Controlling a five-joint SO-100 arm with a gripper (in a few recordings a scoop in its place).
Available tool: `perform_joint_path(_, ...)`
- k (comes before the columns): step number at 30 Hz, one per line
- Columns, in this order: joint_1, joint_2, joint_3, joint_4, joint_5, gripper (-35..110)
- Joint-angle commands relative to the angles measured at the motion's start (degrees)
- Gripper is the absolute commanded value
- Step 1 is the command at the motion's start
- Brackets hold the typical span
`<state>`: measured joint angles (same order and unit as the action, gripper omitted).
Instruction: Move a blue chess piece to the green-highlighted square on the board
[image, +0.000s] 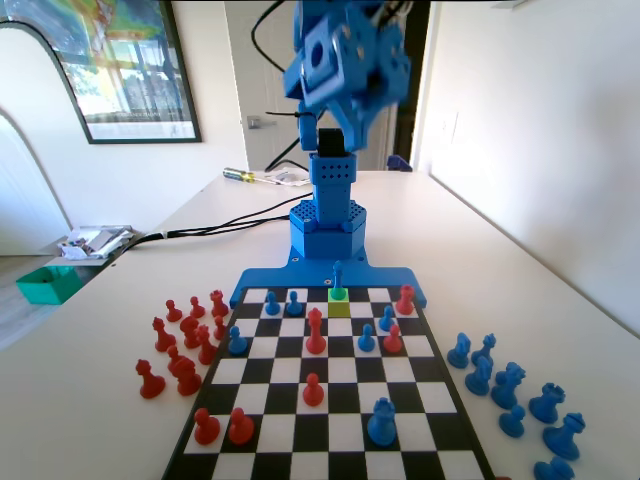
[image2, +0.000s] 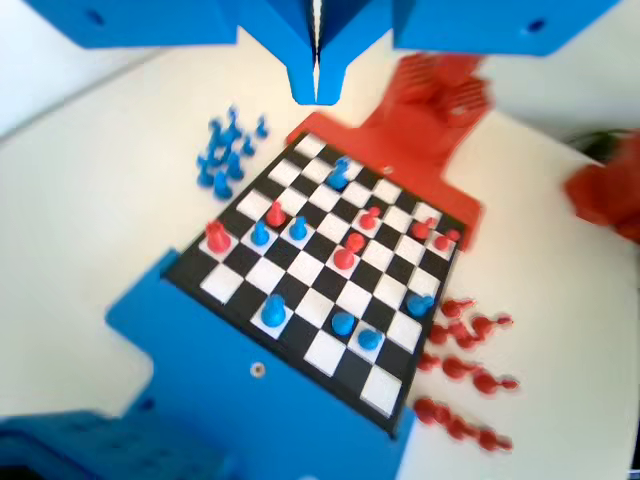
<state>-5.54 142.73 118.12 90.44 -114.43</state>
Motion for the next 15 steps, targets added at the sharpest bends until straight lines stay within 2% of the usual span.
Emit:
perform_joint_path(1,1.58,8.88,-3.87,4.57,4.48,1)
perform_joint_path(5,3.25,12.48,-4.48,10.02,7.12,1)
perform_joint_path(8,3.78,14.68,-3.96,10.11,9.05,1)
perform_joint_path(15,3.78,23.47,4.22,3.52,10.90,1)
